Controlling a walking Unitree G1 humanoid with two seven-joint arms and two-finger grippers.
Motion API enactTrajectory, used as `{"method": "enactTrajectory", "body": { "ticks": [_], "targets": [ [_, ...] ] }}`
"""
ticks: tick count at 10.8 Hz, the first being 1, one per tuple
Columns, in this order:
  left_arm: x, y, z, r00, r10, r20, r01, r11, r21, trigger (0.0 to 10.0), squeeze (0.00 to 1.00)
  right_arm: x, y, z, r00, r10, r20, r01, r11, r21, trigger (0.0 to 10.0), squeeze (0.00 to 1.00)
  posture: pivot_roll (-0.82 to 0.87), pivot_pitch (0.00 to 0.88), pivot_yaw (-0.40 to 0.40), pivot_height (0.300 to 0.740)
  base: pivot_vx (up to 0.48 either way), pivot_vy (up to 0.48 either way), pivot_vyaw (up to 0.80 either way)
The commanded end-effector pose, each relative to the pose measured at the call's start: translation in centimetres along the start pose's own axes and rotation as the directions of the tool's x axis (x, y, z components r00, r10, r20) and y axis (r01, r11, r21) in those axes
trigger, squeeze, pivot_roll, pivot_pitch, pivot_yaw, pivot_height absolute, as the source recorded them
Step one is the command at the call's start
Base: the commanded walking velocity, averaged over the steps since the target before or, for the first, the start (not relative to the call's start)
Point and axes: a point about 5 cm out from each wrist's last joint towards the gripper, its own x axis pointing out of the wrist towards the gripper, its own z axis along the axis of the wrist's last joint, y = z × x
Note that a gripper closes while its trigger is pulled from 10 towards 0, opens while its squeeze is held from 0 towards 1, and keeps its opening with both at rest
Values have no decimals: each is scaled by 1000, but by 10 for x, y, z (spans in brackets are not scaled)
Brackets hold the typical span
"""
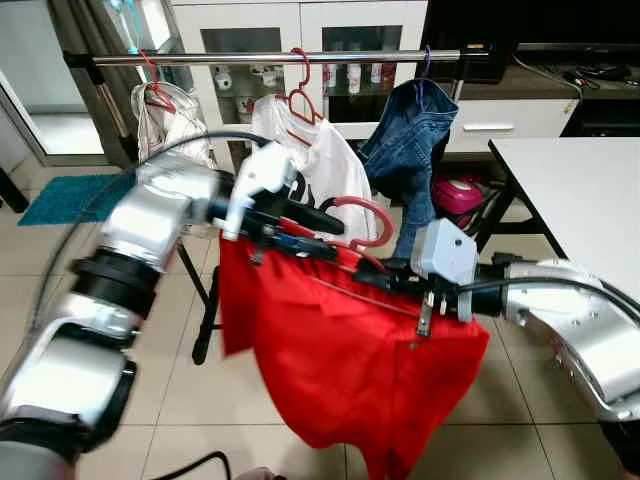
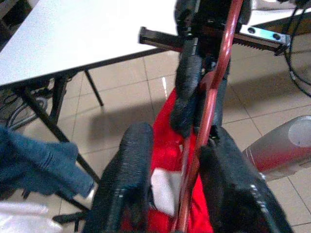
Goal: Hang hanger
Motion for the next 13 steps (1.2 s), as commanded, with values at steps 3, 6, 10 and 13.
{"method": "enactTrajectory", "body": {
  "ticks": [3, 6, 10, 13],
  "targets": [
    [6, -2, -3, 1000, -26, -18, 26, 999, 26, 0, 0, 4, 0, 11, 999, 29, 33, -28, 999, -44, 10000, 0, -132, 0, 85, 740, 0, 0, 0],
    [4, 2, -9, 997, 16, -69, -14, 999, 35, 0, 0, 5, -2, 12, 999, 37, 38, -35, 998, -54, 10000, 0, -132, 0, 84, 740, 0, 0, 0],
    [4, 2, -9, 997, 16, -69, -14, 999, 35, 0, 0, 5, -2, 12, 999, 37, 38, -35, 998, -54, 10000, 0, -132, 0, 84, 740, 0, 0, 0],
    [4, 2, -9, 997, 16, -69, -14, 999, 35, 0, 0, 5, -2, 12, 999, 37, 38, -35, 998, -54, 10000, 0, -132, 0, 84, 740, 0, 0, 0]
  ]
}}
